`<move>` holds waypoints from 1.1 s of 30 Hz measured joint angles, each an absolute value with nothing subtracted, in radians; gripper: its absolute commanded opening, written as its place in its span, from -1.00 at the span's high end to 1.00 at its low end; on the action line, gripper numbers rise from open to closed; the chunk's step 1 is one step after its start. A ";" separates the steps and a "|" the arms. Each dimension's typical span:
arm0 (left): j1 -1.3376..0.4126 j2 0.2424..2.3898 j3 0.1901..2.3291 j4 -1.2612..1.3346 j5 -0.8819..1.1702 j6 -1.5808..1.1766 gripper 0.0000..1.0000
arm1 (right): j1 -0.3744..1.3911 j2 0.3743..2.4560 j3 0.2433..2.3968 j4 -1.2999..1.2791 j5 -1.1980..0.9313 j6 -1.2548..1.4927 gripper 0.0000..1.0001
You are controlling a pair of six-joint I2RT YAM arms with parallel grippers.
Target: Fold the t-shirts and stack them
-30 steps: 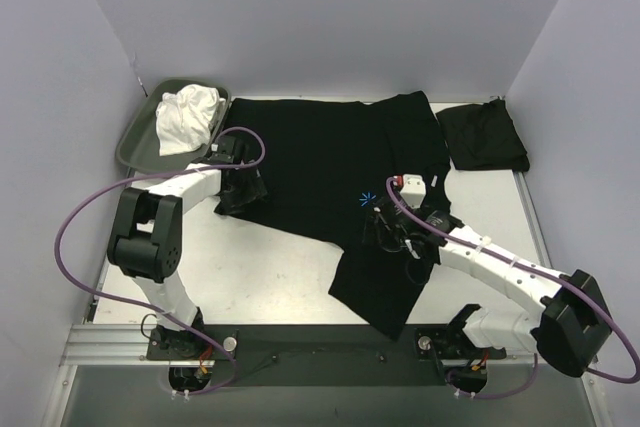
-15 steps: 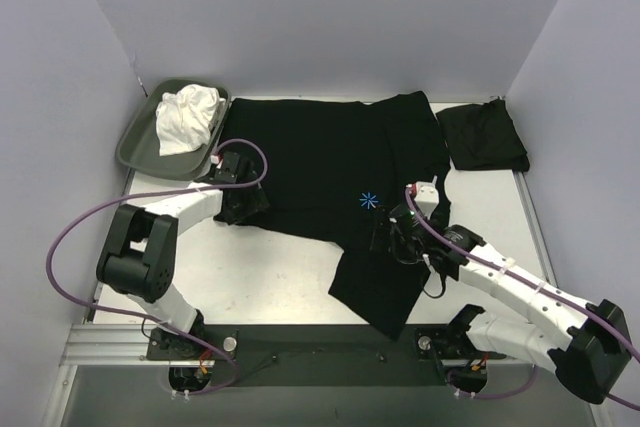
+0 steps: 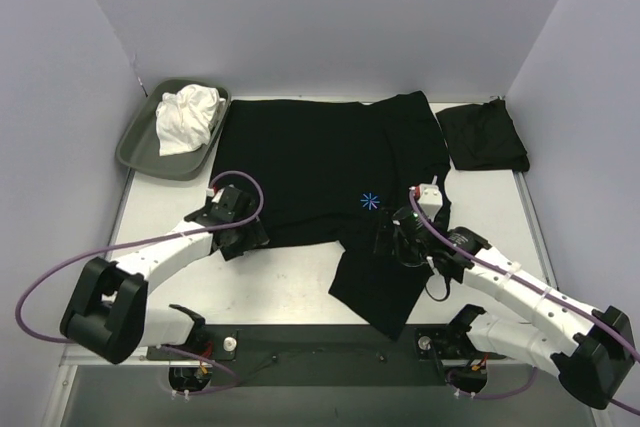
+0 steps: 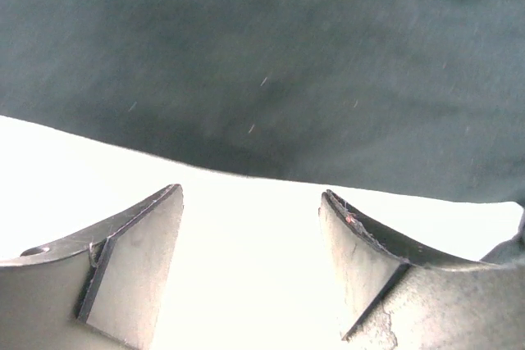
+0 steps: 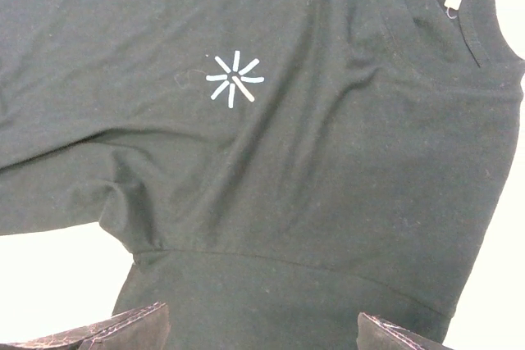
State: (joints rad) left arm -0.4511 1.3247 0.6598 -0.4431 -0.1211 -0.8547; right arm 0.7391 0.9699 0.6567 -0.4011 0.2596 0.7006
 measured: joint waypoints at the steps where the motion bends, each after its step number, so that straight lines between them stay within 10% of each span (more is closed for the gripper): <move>1: -0.453 1.298 0.653 -0.465 -0.121 -0.860 -0.53 | 0.739 0.968 0.657 -0.406 0.260 0.701 -1.00; 33: -0.395 0.925 0.933 -0.694 -0.114 -0.762 -0.56 | 0.447 1.255 0.535 -0.082 0.010 0.741 -1.00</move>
State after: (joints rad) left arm -0.3954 0.9245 0.9329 -0.6941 -0.1143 -0.7616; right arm 0.4473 1.2549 0.5354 -0.0822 0.0097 0.7406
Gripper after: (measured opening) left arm 0.775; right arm 0.999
